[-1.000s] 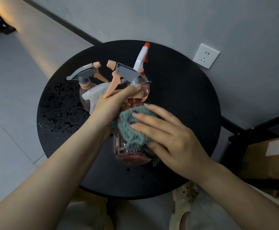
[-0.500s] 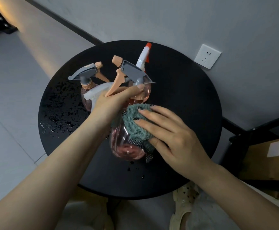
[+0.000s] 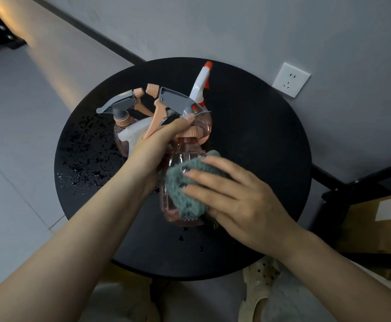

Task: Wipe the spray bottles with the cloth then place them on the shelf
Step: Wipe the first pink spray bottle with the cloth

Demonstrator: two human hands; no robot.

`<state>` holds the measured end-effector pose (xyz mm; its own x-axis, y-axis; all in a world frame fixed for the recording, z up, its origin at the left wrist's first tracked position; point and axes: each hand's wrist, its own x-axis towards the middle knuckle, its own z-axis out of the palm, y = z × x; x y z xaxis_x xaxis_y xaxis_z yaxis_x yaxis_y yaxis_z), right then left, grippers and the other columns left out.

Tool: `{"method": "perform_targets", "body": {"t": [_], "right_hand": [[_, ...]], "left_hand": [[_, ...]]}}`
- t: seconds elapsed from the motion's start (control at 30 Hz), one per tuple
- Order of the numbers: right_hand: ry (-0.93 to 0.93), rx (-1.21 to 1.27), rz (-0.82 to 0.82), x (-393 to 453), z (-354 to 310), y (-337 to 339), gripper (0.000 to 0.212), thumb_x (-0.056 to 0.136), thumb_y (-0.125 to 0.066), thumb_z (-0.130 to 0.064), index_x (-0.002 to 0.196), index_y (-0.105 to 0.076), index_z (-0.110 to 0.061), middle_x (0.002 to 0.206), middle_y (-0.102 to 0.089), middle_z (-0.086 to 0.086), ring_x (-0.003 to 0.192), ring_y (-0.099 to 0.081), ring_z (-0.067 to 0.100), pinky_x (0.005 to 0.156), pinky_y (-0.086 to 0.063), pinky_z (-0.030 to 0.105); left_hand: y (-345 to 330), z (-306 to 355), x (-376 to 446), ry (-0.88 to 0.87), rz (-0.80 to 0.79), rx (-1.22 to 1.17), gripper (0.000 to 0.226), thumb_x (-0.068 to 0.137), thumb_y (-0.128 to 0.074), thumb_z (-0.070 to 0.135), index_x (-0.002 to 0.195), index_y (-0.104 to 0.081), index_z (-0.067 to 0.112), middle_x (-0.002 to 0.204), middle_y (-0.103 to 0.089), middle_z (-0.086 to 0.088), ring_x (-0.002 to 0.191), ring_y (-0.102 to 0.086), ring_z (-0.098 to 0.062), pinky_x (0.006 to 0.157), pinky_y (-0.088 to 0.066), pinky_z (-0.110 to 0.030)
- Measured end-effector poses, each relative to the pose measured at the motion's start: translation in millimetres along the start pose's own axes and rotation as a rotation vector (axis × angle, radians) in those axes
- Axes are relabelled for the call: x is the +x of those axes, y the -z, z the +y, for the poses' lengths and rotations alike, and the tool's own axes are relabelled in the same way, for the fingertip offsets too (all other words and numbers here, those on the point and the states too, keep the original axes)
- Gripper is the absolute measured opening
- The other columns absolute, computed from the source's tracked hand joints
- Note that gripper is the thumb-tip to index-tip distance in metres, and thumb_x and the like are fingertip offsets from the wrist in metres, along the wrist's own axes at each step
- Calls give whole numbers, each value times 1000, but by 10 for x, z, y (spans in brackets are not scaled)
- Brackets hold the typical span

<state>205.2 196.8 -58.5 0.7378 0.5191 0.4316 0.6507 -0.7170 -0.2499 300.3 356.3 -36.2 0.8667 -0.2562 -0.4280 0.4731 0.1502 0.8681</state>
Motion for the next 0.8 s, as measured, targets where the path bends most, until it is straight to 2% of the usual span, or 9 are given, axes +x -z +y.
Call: {"method": "perform_targets", "body": {"t": [0.13, 0.2, 0.27, 0.37, 0.47, 0.57, 0.63, 0.7, 0.8], "right_hand": [[-272, 220, 63, 62, -5, 10, 42, 93, -49, -17, 135, -48, -18, 142, -45, -8, 138, -33, 16, 114, -27, 27], [-299, 248, 66, 59, -7, 5, 45, 93, -48, -18, 138, -45, -19, 143, -41, -11, 139, -30, 15, 115, -24, 24], [-229, 222, 44, 34, -14, 5, 44, 92, -49, -17, 136, -46, -17, 144, -42, -7, 140, -30, 19, 115, -26, 27], [-18, 97, 12, -20, -36, 4, 38, 91, -55, -15, 129, -55, -12, 138, -51, 3, 137, -35, 29, 109, -37, 42], [139, -18, -10, -59, -33, 3, 34, 93, -56, -14, 127, -54, -15, 134, -55, 2, 134, -38, 31, 105, -40, 47], [178, -37, -6, -53, -9, 27, 32, 94, -57, -14, 126, -56, -16, 133, -57, 1, 132, -41, 29, 104, -40, 46], [106, 14, 9, -24, -1, 37, 33, 92, -56, -12, 125, -60, -14, 134, -56, 1, 133, -41, 28, 105, -40, 44], [-37, 119, 13, 7, -2, 29, 38, 90, -53, -11, 128, -57, -14, 138, -50, -2, 137, -36, 25, 110, -36, 40], [-276, 309, 44, 75, 2, 24, 44, 90, -47, -16, 134, -50, -20, 141, -42, -13, 140, -29, 11, 115, -26, 25]], "left_hand": [[-26, -10, -11, 25, -56, -17, 58, 75, -68, 40, 122, -60, 5, 113, -67, -18, 95, -66, -29, 86, -53, -39], [-34, -9, -9, 10, -75, -32, 58, 77, -67, 38, 125, -57, 8, 112, -67, -18, 96, -65, -30, 88, -53, -41], [-17, -2, 2, 0, -76, -46, 45, 79, -67, 36, 116, -60, 11, 101, -69, -15, 86, -67, -26, 79, -55, -37], [16, 16, 21, 37, -40, -93, 19, 85, -63, 32, 90, -64, 14, 74, -69, -3, 62, -66, -15, 57, -53, -22], [15, 25, 31, 54, -27, -116, 24, 84, -62, 34, 92, -64, 11, 69, -69, -3, 58, -65, -15, 54, -53, -22], [-11, 14, 33, 75, -32, -143, 31, 86, -60, 33, 103, -63, 7, 72, -67, -4, 57, -64, -14, 52, -53, -21], [-32, -5, 32, 78, -56, -142, 40, 86, -59, 33, 114, -61, 5, 80, -67, -7, 62, -64, -15, 55, -54, -22], [-53, -22, 15, 72, -101, -130, 39, 86, -59, 33, 115, -60, 7, 88, -66, -8, 73, -63, -18, 66, -55, -25], [-82, -45, -14, 84, -150, -122, 44, 85, -61, 34, 119, -56, 5, 98, -63, -12, 83, -64, -22, 70, -56, -29]]}}
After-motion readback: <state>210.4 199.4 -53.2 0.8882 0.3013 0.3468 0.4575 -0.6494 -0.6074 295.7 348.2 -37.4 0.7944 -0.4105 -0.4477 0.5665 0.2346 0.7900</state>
